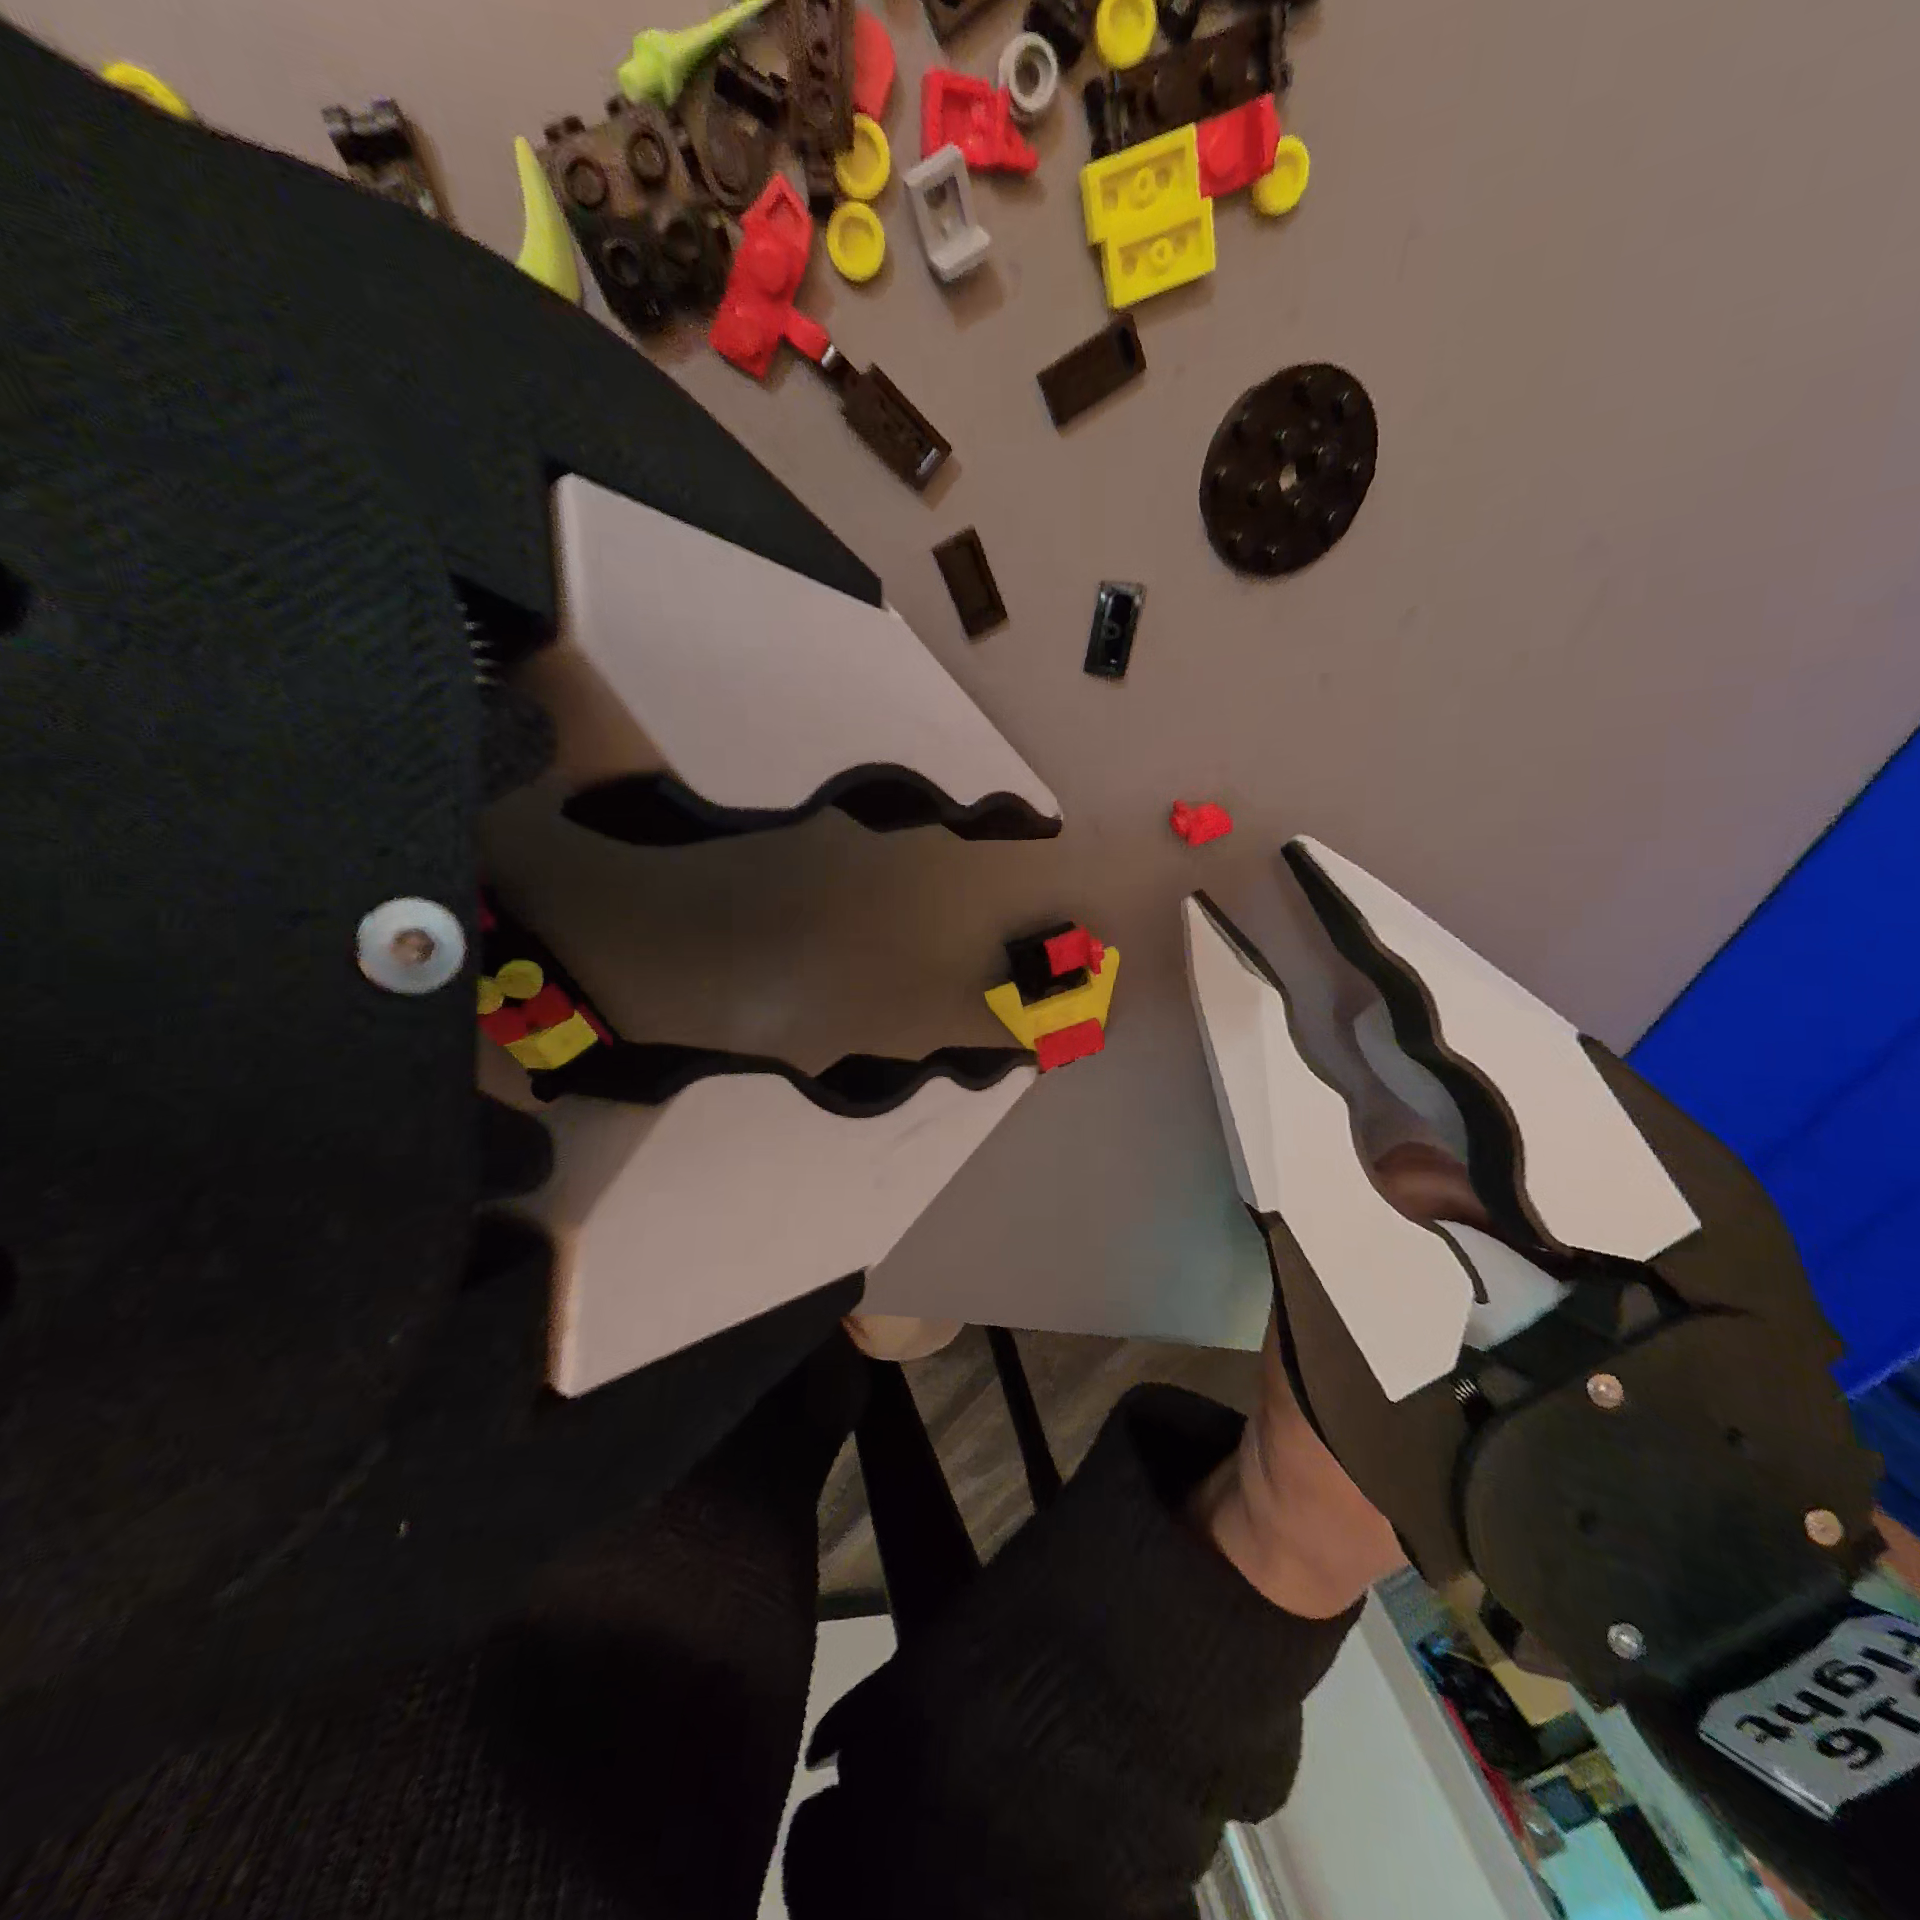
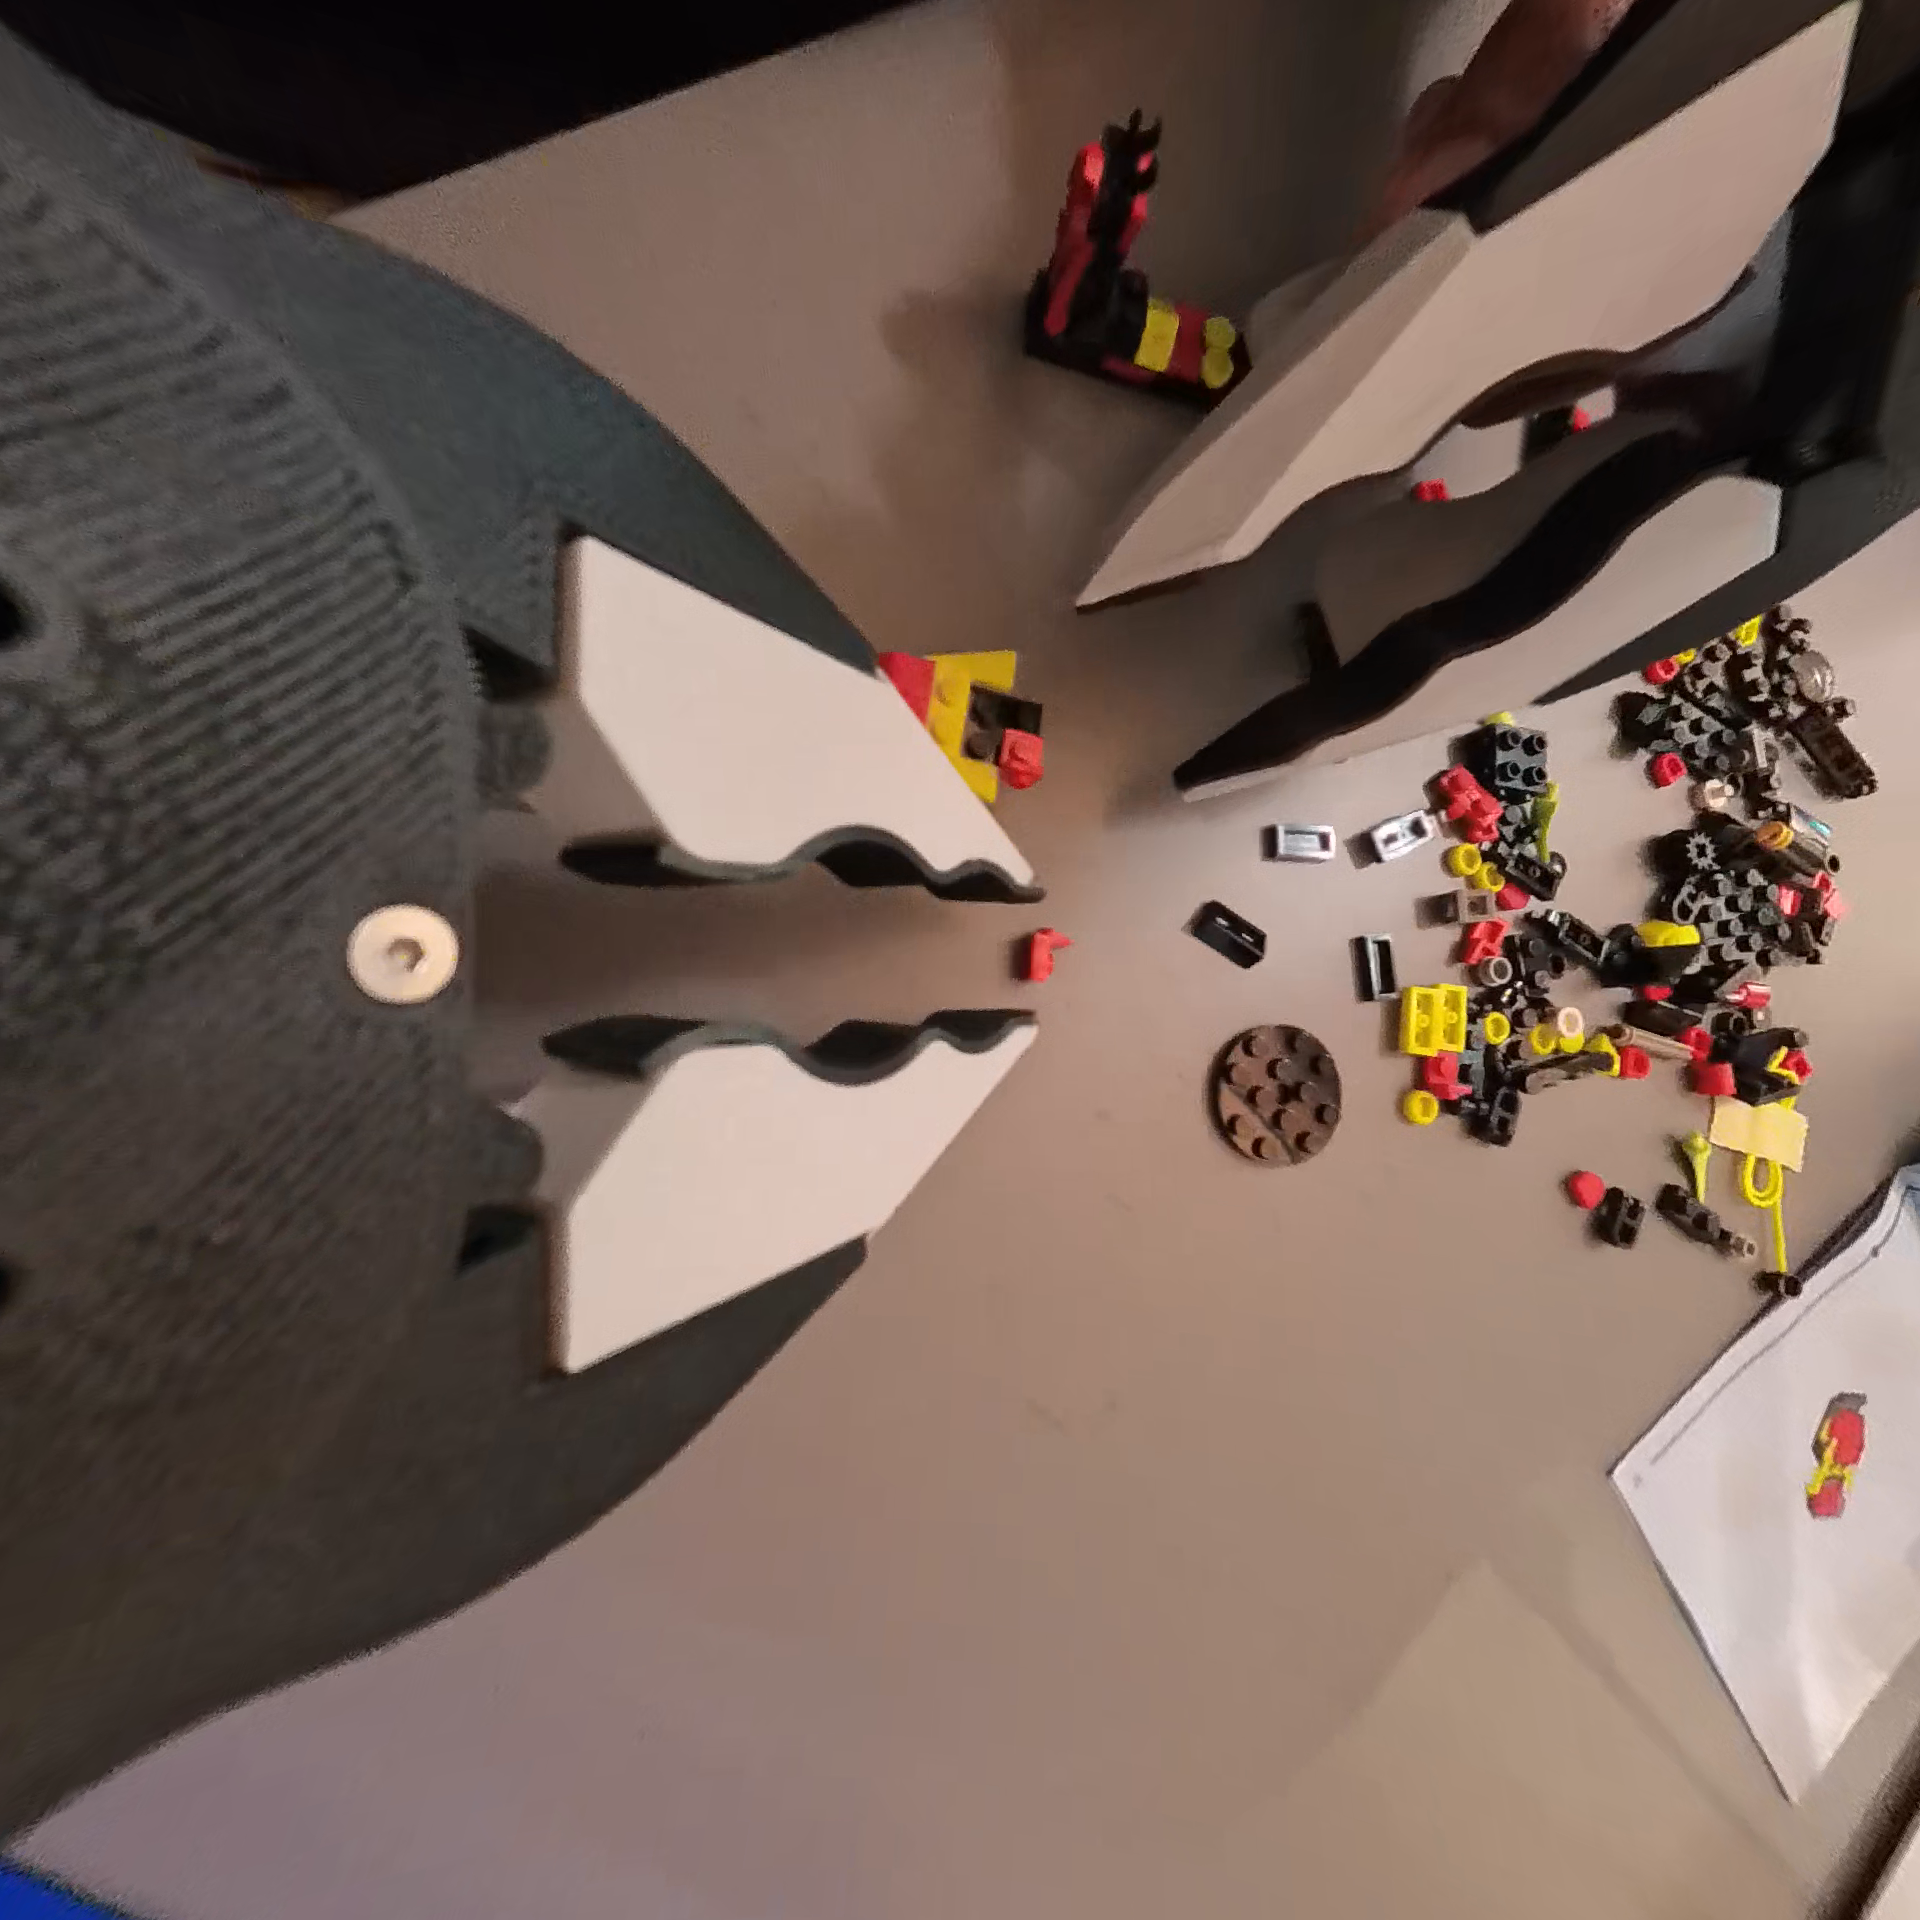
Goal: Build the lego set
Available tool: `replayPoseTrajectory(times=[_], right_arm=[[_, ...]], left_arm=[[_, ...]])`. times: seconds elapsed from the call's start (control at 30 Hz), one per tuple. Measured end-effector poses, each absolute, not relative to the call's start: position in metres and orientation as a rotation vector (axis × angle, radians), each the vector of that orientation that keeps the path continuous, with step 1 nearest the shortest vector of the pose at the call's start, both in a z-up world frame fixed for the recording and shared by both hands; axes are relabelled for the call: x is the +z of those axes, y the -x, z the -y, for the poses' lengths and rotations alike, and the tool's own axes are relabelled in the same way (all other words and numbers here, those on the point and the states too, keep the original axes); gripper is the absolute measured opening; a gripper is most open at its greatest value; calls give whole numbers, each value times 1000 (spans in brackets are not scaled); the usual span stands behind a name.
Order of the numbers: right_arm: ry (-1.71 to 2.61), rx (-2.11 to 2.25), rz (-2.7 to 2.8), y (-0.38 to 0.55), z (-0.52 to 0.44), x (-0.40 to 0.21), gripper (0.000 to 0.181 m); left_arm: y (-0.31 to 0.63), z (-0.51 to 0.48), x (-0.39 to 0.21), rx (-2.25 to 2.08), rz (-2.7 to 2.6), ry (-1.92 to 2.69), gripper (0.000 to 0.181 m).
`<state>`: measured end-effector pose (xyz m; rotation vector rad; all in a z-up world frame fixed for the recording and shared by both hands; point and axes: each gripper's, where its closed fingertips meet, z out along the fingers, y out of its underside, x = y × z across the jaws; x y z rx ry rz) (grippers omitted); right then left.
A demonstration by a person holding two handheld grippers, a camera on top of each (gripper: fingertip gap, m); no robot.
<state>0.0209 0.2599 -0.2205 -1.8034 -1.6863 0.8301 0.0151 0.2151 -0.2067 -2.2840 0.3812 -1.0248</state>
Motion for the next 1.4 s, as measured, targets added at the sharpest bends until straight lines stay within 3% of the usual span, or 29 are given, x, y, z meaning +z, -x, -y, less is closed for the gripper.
replayPoseTrajectory(times=[0.27,0.67,1.03,1.4], right_arm=[[1803,766,1746,-13,-259,-233,10],[1159,528,1666,0,-232,-143,9],[1087,488,1678,-1,-224,-136,10],[1055,443,1693,-1,-222,-137,10]], left_arm=[[-3,-226,-195,-1168,-133,2218,28],[-12,-226,-140,-1577,16,1873,27],[-13,-225,-133,-1625,12,1826,6],[-15,-223,-135,-1663,15,1842,5]])
